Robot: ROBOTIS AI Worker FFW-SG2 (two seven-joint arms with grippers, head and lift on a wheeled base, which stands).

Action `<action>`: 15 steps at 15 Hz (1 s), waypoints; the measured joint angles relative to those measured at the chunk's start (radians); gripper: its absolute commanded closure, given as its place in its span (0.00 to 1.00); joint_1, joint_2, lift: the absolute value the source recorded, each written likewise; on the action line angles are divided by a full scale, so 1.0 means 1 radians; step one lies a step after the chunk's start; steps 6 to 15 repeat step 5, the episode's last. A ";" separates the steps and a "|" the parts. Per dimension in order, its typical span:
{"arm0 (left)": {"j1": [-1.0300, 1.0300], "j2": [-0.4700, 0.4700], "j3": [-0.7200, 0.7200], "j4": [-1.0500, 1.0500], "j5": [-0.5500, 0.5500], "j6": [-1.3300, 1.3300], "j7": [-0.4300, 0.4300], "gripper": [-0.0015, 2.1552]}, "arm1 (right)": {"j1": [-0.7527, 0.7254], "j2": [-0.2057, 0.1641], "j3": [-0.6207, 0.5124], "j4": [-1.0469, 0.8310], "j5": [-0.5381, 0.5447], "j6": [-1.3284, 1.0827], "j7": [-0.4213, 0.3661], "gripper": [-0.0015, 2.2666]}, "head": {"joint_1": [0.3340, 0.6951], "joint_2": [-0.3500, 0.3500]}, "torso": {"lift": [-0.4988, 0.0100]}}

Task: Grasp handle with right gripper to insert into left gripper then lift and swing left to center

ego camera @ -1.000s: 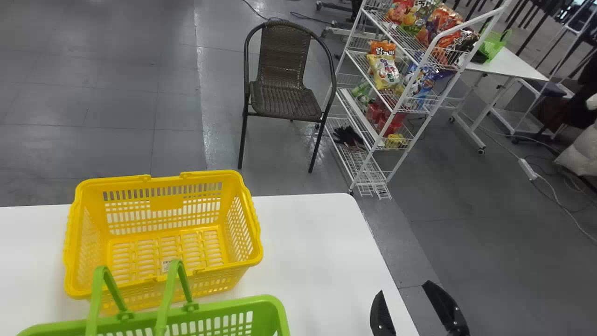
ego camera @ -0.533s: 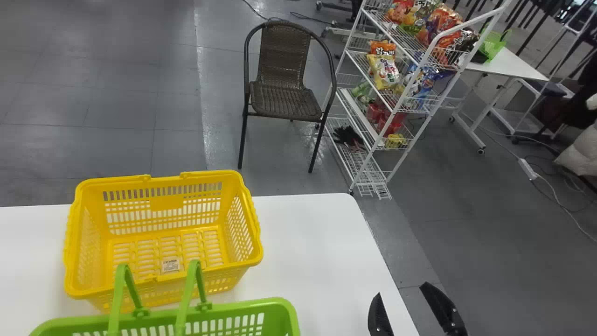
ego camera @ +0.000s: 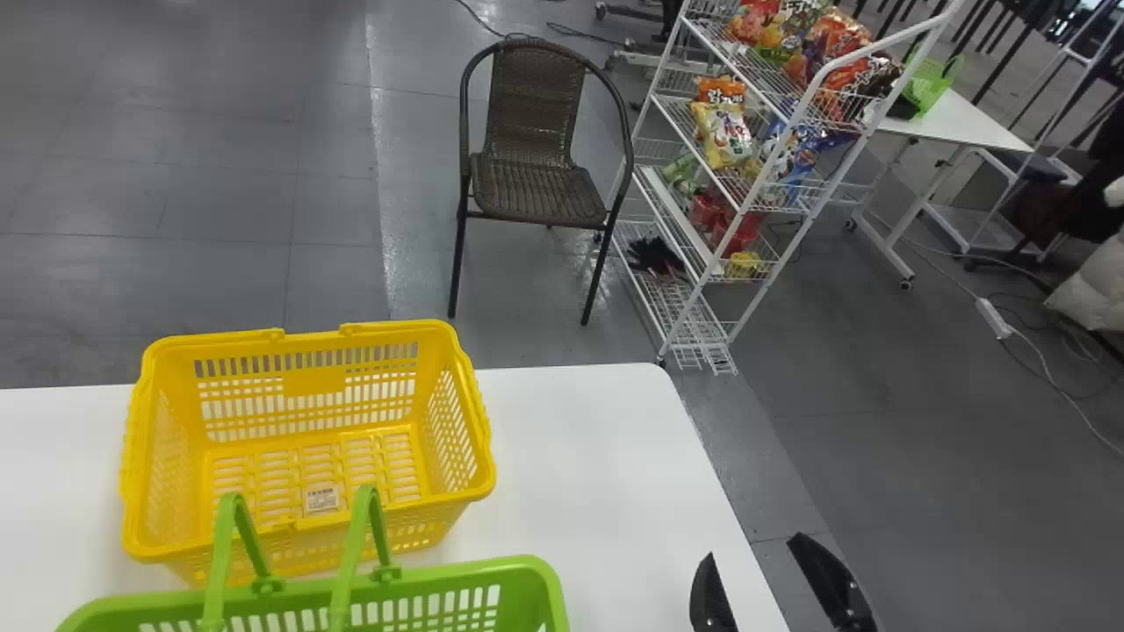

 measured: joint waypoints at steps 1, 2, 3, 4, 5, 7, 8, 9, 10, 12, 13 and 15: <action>0.000 0.000 0.000 0.000 0.000 0.000 0.000 0.99 | 0.000 0.000 0.000 0.000 0.000 0.000 -0.001 0.04 | 1.00 0.00 | 0.98; -0.001 0.000 0.001 0.000 0.001 0.000 0.000 0.99 | 0.000 0.001 -0.001 0.000 -0.001 0.000 0.000 0.04 | 1.00 0.00 | 0.98; -0.002 0.000 0.003 0.000 0.001 0.000 0.000 0.99 | 0.000 0.001 -0.001 0.000 -0.001 0.000 0.000 0.04 | 1.00 0.00 | 0.98; -0.003 0.000 0.004 0.001 0.001 0.000 0.000 0.99 | 0.000 0.001 -0.001 0.000 0.000 0.000 0.000 0.04 | 1.00 0.00 | 0.98; -0.003 0.000 0.005 0.002 0.001 0.000 0.000 0.99 | 0.000 0.001 -0.001 0.000 0.000 0.000 0.000 0.04 | 1.00 0.00 | 0.98; -0.003 0.000 0.005 0.002 0.001 0.000 0.000 0.99 | 0.000 0.001 -0.001 0.000 0.000 0.000 0.000 0.04 | 1.00 0.00 | 0.98; -0.003 0.000 0.005 0.002 0.001 0.000 0.000 0.99 | 0.000 0.001 -0.001 0.000 0.000 0.000 0.000 0.04 | 1.00 0.00 | 0.98; -0.003 0.000 0.005 0.002 0.001 0.000 0.000 0.99 | 0.000 0.001 -0.001 0.000 0.000 0.000 0.000 0.04 | 1.00 0.00 | 0.98; -0.003 0.000 0.005 0.002 0.001 0.000 0.000 0.99 | 0.000 0.001 -0.001 0.000 0.000 0.000 0.000 0.04 | 1.00 0.00 | 0.98; -0.003 0.000 0.005 0.002 0.001 0.000 0.000 0.99 | 0.000 0.001 -0.001 0.000 0.000 0.000 0.000 0.04 | 1.00 0.00 | 0.98; -0.003 0.000 0.005 0.002 0.001 0.000 0.000 0.99 | 0.000 0.001 -0.001 0.000 0.000 0.000 0.000 0.04 | 1.00 0.00 | 0.98; -0.003 0.000 0.005 0.002 0.001 0.000 0.000 0.99 | 0.000 0.001 -0.001 0.000 0.000 0.000 0.000 0.04 | 1.00 0.00 | 0.98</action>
